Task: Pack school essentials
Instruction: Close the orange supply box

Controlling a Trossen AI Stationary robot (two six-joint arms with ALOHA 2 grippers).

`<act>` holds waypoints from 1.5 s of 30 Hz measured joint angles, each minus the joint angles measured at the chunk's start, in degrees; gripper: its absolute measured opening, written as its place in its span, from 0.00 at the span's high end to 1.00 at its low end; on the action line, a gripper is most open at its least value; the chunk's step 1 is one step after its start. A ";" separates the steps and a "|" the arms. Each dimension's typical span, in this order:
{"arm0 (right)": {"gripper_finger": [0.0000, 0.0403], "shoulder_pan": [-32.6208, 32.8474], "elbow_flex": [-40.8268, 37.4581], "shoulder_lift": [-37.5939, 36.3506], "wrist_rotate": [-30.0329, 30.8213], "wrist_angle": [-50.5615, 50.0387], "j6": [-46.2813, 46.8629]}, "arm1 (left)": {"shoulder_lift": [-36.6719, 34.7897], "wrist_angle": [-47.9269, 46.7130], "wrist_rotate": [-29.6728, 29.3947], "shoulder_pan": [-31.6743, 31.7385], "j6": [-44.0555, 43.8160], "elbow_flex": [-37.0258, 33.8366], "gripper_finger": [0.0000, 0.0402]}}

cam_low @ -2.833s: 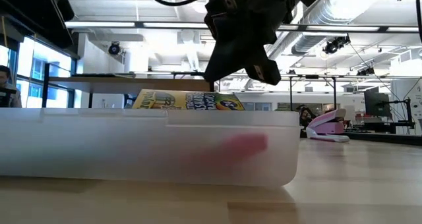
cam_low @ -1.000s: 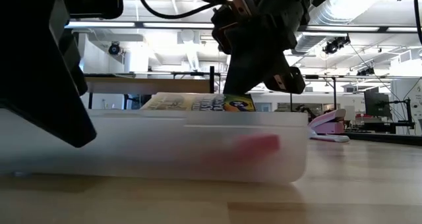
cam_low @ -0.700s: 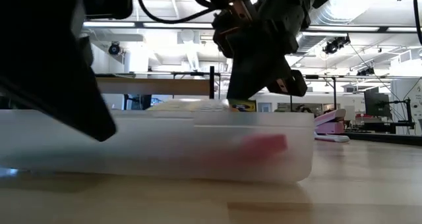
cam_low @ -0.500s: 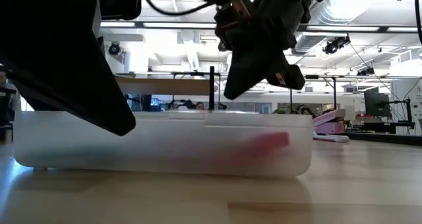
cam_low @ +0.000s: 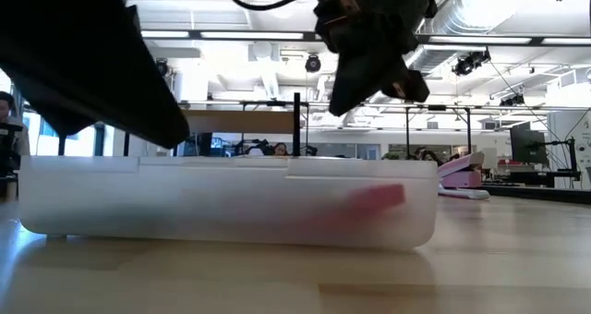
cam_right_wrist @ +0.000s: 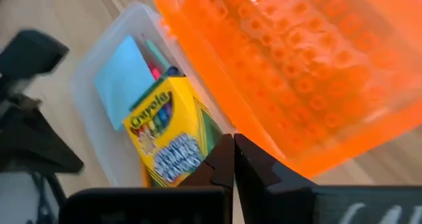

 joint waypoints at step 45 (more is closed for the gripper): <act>1.00 -13.49 0.00 -20.86 6.66 -22.07 -3.31 | -50.85 -18.44 4.47 19.14 18.71 -23.79 1.00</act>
